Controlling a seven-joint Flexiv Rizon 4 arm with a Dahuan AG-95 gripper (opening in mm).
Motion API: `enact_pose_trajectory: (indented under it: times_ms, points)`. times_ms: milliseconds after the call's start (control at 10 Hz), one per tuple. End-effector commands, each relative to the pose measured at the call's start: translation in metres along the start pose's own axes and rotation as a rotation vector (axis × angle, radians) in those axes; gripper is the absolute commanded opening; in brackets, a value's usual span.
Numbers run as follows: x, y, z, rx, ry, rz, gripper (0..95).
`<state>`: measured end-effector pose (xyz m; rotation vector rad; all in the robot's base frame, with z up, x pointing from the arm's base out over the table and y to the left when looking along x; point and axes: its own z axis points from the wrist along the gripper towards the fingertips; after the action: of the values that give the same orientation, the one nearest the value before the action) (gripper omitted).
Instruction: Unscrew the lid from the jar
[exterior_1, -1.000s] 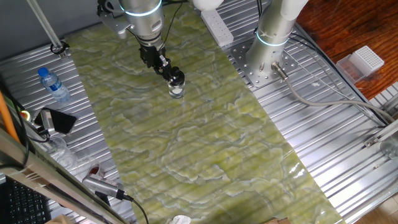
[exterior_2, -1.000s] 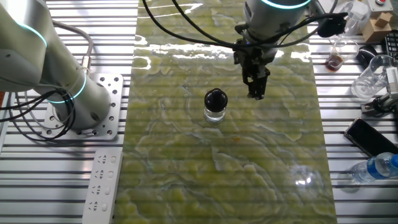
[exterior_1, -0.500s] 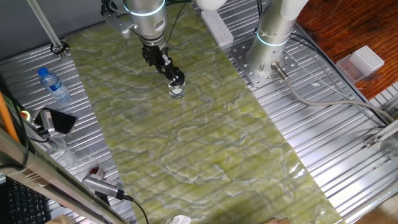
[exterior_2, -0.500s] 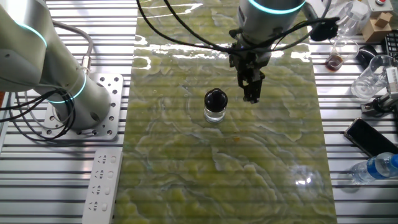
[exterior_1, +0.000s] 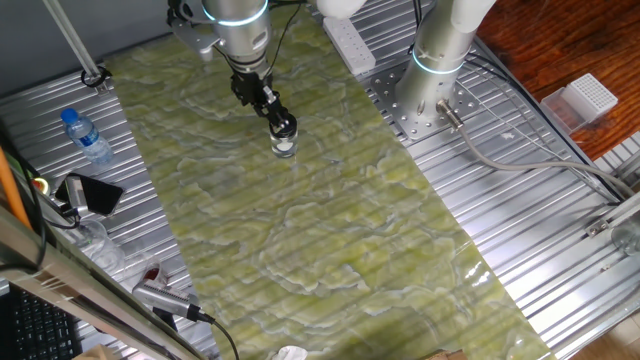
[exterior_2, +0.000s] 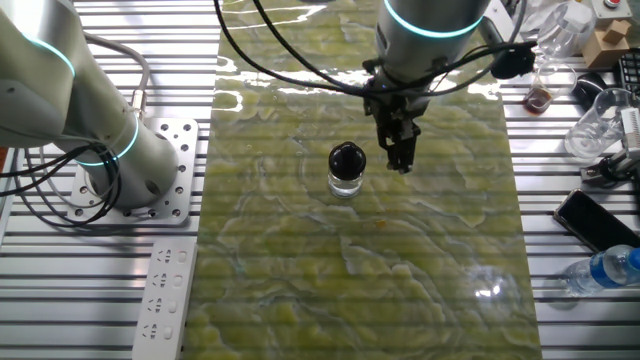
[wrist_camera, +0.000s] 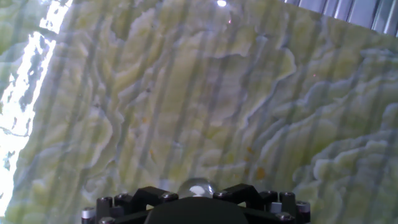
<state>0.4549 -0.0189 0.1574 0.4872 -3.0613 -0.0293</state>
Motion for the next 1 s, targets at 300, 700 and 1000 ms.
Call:
enact_pose_trajectory:
  times_ms: [300,700,1000]
  points:
    - [0.008,0.004,0.013,0.003,-0.003,0.007,95.0]
    - [0.014,0.004,0.018,0.006,0.003,0.006,95.0]
    - [0.019,0.001,0.02,0.008,0.013,-0.008,95.0]
